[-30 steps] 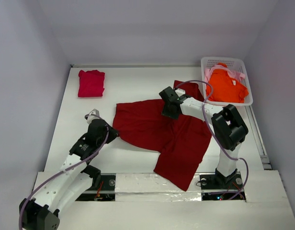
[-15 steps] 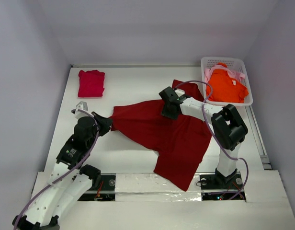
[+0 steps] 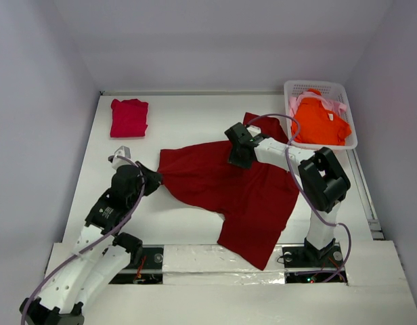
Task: Fold and stack the t-shirts
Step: Flatten the tshirt out
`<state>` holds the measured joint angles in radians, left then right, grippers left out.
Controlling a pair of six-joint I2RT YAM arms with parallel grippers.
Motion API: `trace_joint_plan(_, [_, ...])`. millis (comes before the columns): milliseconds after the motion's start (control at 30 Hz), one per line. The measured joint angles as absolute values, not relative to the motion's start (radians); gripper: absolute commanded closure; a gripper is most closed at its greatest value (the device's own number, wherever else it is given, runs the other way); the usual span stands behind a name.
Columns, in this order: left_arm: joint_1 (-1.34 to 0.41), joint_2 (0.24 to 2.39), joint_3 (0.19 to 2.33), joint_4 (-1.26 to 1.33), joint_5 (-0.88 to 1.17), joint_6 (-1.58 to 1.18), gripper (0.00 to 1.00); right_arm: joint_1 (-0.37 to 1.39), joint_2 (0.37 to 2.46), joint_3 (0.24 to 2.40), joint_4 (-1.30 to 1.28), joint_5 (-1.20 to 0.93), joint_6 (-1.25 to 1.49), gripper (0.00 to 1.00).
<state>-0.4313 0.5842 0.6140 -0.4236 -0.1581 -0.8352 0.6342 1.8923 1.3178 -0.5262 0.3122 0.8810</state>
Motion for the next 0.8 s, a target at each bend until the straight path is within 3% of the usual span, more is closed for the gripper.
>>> trace_joint_plan(133, [-0.431, 0.578, 0.614, -0.423, -0.148, -0.832, 1.0, 0.634, 1.892, 1.318, -0.524, 0.309, 0.878, 0.52])
trace_joint_plan(233, [-0.431, 0.579, 0.607, -0.411, -0.129, -0.818, 0.36, 0.634, 1.892, 1.317, -0.524, 0.307, 0.878, 0.52])
trace_joint_plan(267, [-0.431, 0.58, 0.603, -0.403, -0.116, -0.818, 0.01, 0.634, 1.892, 1.317, -0.524, 0.307, 0.878, 0.52])
trace_joint_plan(800, [-0.431, 0.612, 0.55, -0.311, -0.046, -0.812, 0.01, 0.634, 1.891, 1.278, -0.472, 0.272, 0.862, 0.59])
